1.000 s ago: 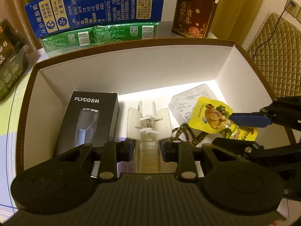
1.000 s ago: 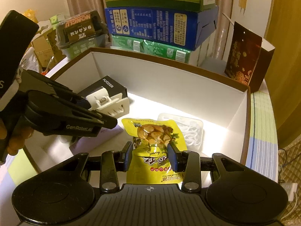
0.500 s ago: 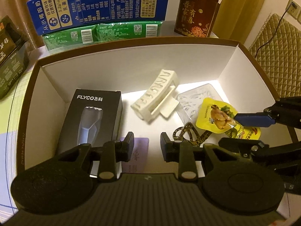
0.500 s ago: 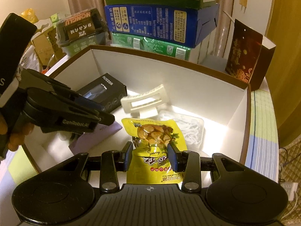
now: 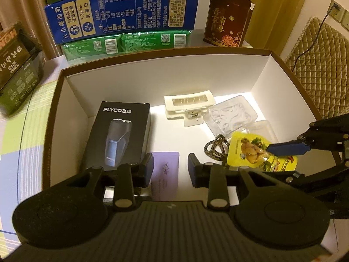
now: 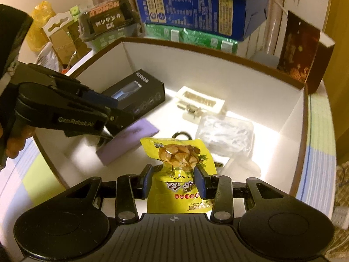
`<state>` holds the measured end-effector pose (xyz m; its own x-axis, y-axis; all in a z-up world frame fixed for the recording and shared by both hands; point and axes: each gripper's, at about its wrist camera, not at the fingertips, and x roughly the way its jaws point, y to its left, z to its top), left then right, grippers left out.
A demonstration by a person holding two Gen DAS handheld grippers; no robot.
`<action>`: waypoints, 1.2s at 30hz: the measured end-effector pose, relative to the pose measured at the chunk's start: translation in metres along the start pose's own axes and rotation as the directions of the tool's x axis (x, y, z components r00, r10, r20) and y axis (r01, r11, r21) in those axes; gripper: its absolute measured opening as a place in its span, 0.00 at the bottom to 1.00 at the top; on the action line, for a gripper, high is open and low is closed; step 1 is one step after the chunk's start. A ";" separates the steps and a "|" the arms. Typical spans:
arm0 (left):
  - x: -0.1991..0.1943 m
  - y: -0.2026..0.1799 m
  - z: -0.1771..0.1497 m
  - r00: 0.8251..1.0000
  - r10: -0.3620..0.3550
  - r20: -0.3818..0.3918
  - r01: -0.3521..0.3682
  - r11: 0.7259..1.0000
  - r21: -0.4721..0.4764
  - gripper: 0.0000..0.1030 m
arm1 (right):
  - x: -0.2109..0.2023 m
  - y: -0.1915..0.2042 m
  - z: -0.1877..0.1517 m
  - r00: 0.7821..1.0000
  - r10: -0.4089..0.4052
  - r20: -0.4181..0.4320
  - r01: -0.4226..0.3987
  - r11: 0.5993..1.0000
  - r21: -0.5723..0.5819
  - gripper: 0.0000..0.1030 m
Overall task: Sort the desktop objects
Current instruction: 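Open the right tool to drop the yellow snack packet into the box, then withdraw both tools from the box back over the table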
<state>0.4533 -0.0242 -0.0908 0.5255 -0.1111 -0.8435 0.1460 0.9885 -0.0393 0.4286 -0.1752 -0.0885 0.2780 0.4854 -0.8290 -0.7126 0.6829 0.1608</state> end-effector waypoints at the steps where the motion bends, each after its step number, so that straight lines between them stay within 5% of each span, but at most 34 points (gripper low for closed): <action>1: -0.001 0.001 -0.001 1.000 0.001 0.000 -0.001 1.000 0.000 0.31 | 0.000 0.000 -0.001 1.000 0.018 0.000 -0.018 1.000 0.011 0.39; 3: -0.005 0.002 -0.003 1.000 0.006 0.001 -0.006 1.000 0.000 0.37 | -0.003 0.000 -0.001 1.000 0.020 0.018 -0.020 0.999 0.043 0.56; 4: -0.006 0.003 -0.004 1.000 0.008 0.001 -0.008 1.000 0.001 0.38 | -0.005 0.000 -0.002 0.999 0.015 0.031 -0.017 0.998 0.052 0.73; 5: -0.008 0.003 -0.005 1.000 0.010 0.001 -0.010 1.000 0.002 0.39 | -0.007 0.001 -0.001 0.999 0.017 0.043 -0.019 0.998 0.054 0.76; 9: -0.013 0.005 -0.010 1.000 0.020 -0.002 -0.020 1.000 -0.001 0.54 | -0.010 0.002 0.001 0.999 0.023 0.028 -0.025 0.998 0.060 0.78; 19: -0.026 0.003 -0.014 1.000 0.030 0.002 -0.030 0.999 0.012 0.69 | -0.014 0.003 -0.005 1.000 -0.010 0.011 0.009 0.998 0.063 0.86; 36: -0.057 -0.003 -0.025 0.998 0.040 0.040 -0.039 0.999 -0.005 0.72 | -0.038 0.014 -0.012 0.997 -0.056 0.058 0.051 0.996 0.078 0.89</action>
<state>0.4023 -0.0183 -0.0563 0.5638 -0.0759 -0.8224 0.1213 0.9926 -0.0085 0.4004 -0.1904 -0.0606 0.3540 0.4775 -0.8041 -0.6450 0.7473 0.1598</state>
